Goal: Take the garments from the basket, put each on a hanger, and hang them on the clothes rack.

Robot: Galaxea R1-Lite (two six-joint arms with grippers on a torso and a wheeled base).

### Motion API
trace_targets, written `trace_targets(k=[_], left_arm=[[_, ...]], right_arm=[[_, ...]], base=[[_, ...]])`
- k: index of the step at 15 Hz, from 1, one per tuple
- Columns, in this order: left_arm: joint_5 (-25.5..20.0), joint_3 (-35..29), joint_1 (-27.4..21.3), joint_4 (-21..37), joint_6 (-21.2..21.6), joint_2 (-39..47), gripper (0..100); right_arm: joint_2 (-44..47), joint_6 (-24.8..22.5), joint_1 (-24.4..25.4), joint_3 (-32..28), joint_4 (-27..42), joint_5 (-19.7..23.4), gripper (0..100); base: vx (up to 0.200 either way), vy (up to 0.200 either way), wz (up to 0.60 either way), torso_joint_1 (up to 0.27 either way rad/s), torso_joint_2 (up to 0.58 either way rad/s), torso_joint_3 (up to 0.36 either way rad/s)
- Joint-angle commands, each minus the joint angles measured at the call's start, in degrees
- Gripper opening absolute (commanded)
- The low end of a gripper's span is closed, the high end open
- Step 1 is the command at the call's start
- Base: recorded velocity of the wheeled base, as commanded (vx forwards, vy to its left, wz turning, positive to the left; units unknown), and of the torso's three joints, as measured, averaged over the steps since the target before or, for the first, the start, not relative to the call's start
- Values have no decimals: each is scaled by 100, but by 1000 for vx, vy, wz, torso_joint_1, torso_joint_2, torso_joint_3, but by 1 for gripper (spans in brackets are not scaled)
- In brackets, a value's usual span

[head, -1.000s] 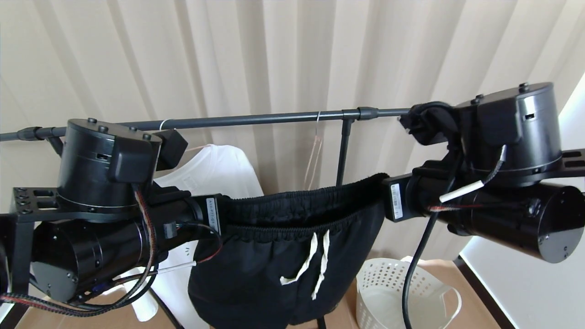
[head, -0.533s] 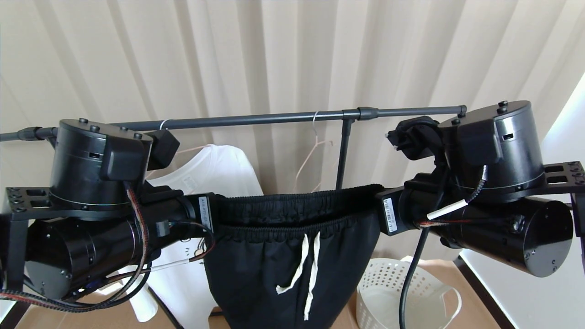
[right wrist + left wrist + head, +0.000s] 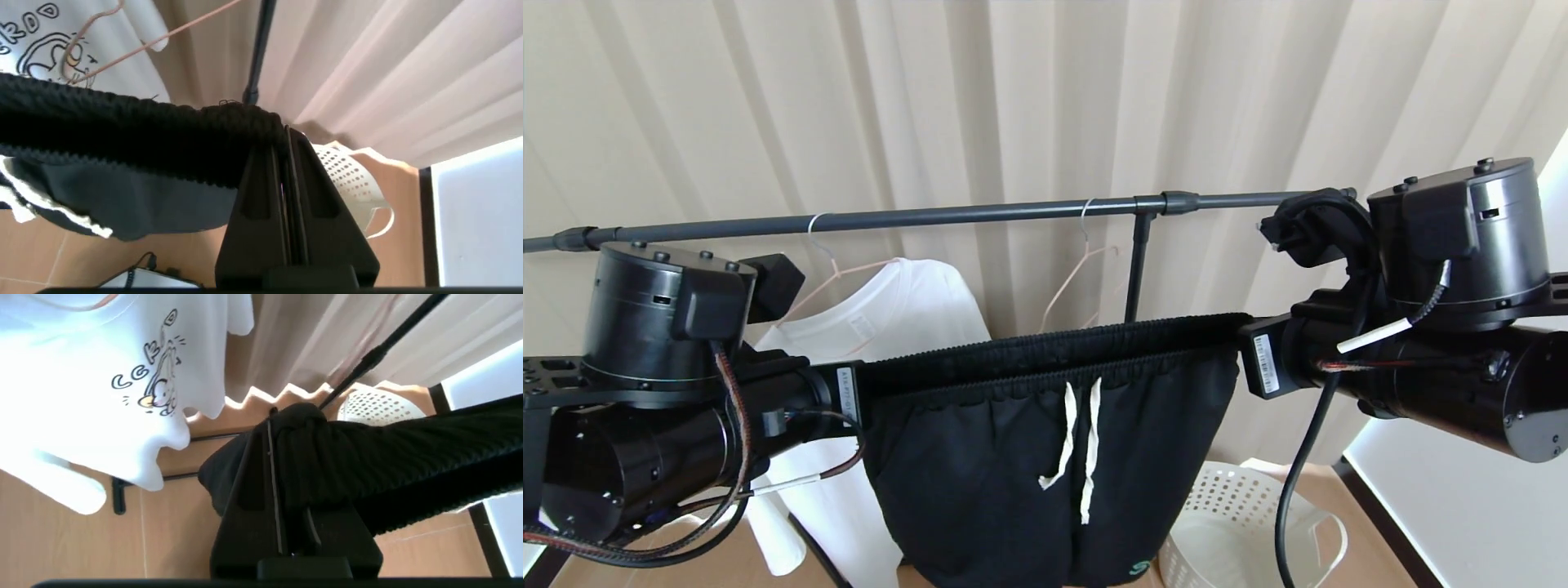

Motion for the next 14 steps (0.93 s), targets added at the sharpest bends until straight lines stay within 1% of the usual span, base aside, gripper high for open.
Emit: trace_targets(k=[1,4,6,8,10,11,12,13,14], left_arm=[[15,142,185,10,32,-234,0],[15,204,229,27,111,-436,0],[15,195,176,10,138,-445,0],[6,63,80,-8,322,-348,0],[-12,-368,-17,1,340,4,0],[-20,-710,-43,1,340,241,0],[-20,-895,-43,1,340,364,0],[-29,-1246,-43,10,340,619,0],[-29,-1862,-35,36,340,1076,0]], right_arm=[[-115,-104,-272,48,-8,-18,0],[-44,-139,-606,39,-8,17,0],[-79,-244,-606,83,-8,26,0],[-79,-306,-589,136,1,35,0],[-115,-578,-571,303,-25,52,0],[-150,-640,-474,382,-25,114,0],[-167,-649,-422,426,-25,167,0],[-202,-666,-334,444,10,307,0],[-317,-781,-202,514,45,606,0]], base=[[0,0,0,0,0,0],[0,0,0,0,0,0],[0,0,0,0,0,0],[0,0,0,0,0,0],[0,0,0,0,0,0],[0,0,0,0,0,0],[0,0,0,0,0,0],[0,0,0,0,0,0],[0,0,0,0,0,0]])
